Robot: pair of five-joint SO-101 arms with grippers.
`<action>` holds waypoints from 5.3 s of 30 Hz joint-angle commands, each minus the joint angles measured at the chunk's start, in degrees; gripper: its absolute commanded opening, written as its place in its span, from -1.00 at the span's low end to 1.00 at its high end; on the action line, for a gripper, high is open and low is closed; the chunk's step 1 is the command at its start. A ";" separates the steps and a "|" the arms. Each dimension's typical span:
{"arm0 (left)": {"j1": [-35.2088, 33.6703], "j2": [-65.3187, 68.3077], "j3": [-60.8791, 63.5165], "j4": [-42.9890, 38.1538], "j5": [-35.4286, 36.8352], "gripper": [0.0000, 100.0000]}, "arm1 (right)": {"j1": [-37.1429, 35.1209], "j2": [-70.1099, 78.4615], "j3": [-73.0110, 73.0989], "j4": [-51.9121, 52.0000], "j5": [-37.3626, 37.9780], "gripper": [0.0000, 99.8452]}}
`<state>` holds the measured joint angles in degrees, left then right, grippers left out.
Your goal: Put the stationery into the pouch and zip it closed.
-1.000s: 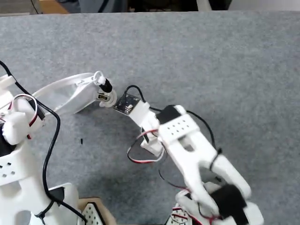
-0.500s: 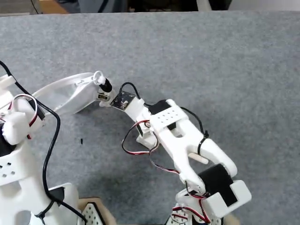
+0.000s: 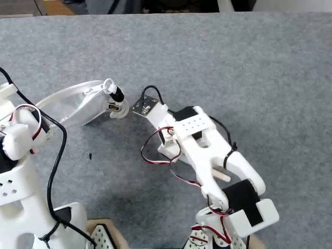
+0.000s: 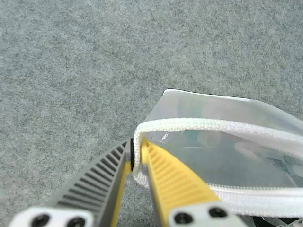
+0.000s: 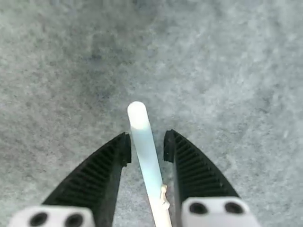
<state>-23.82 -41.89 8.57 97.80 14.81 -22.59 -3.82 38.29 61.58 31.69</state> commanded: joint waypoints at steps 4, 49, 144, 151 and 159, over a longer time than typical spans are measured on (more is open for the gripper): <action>-1.10 -0.26 -1.63 0.44 -0.62 -0.94 | 0.53 2.68 -2.51 -1.23 2.20 -0.74; 3.47 -0.26 -2.07 2.64 -2.90 -0.94 | 9.05 -33.98 -20.88 0.26 -10.55 -0.98; 12.97 -9.41 -0.40 2.81 -4.75 -0.94 | -22.33 -54.55 -4.35 0.18 -7.21 -0.98; 12.97 -9.41 -0.31 2.81 -4.75 -0.94 | -22.33 -54.46 3.82 -12.75 -7.21 -0.98; 12.97 -9.41 -0.22 2.81 -4.75 -0.94 | -22.33 -54.46 4.18 -13.01 -7.30 -0.83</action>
<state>-10.46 -50.33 9.10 100.79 10.59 -45.80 -57.71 43.21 47.87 24.04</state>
